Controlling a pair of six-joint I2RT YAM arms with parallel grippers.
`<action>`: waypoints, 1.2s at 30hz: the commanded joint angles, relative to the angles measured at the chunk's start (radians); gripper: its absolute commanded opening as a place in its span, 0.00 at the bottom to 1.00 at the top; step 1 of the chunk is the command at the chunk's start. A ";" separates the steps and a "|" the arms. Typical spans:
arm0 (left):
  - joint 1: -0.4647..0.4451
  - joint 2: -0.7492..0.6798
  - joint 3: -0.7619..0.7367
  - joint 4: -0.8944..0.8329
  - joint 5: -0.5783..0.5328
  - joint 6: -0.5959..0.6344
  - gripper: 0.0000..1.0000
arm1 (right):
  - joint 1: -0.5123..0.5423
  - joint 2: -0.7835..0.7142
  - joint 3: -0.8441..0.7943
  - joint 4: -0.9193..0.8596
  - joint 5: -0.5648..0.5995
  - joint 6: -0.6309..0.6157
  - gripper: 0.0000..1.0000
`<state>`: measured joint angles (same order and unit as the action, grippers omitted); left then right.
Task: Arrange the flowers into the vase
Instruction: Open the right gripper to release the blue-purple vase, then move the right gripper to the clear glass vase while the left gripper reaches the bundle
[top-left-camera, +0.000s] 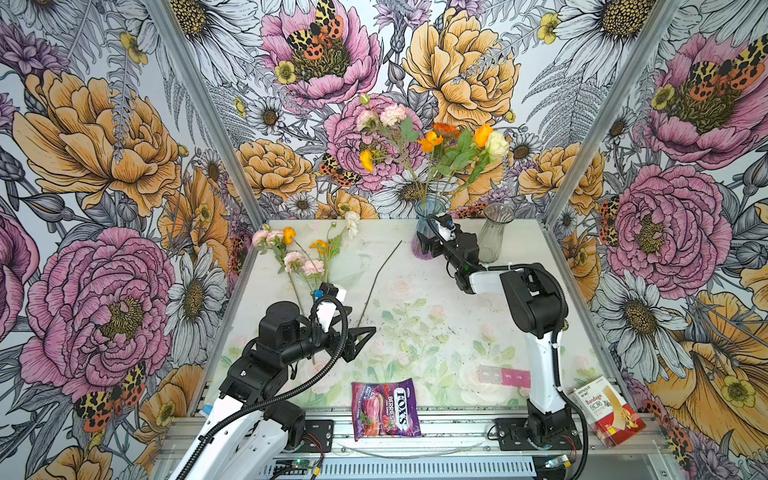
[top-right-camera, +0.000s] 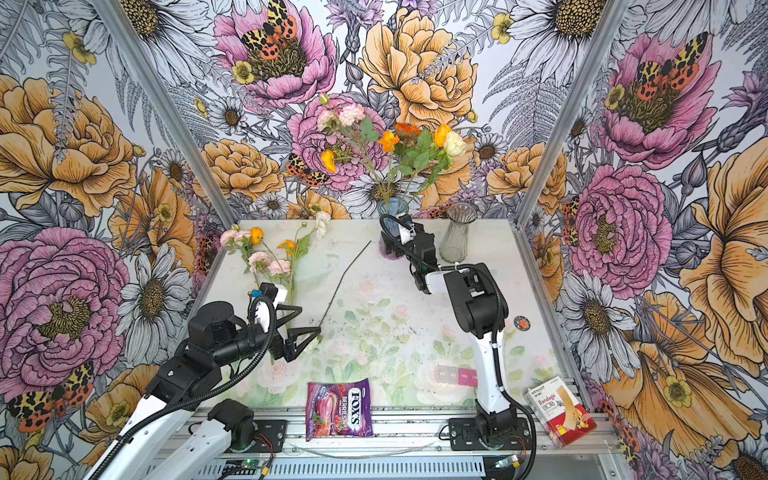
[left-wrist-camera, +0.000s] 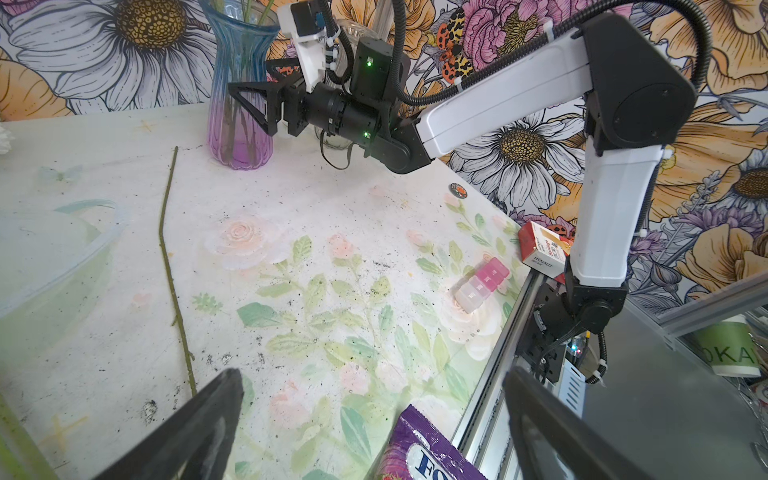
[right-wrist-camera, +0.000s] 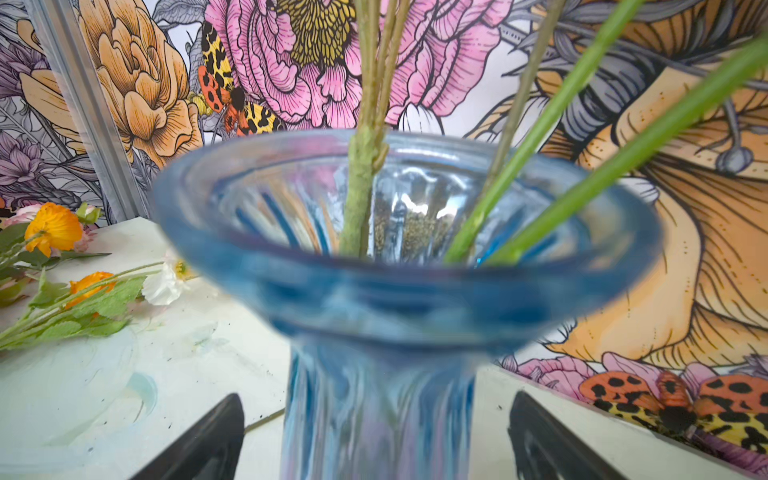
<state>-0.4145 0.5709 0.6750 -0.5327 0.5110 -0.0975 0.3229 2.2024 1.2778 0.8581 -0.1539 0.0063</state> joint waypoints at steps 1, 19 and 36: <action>0.013 -0.012 -0.012 0.032 0.029 -0.005 0.99 | -0.004 -0.074 -0.030 0.043 -0.004 0.003 0.99; 0.017 -0.033 -0.014 0.034 -0.012 0.000 0.99 | 0.021 -0.539 -0.559 0.025 -0.011 0.103 0.99; -0.156 0.730 0.634 0.197 0.078 0.268 0.99 | -0.049 -1.130 -0.609 -0.771 0.327 0.155 1.00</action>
<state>-0.5732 1.2247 1.2533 -0.3466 0.5117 0.0864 0.2985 1.0878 0.6575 0.1989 0.0692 0.1505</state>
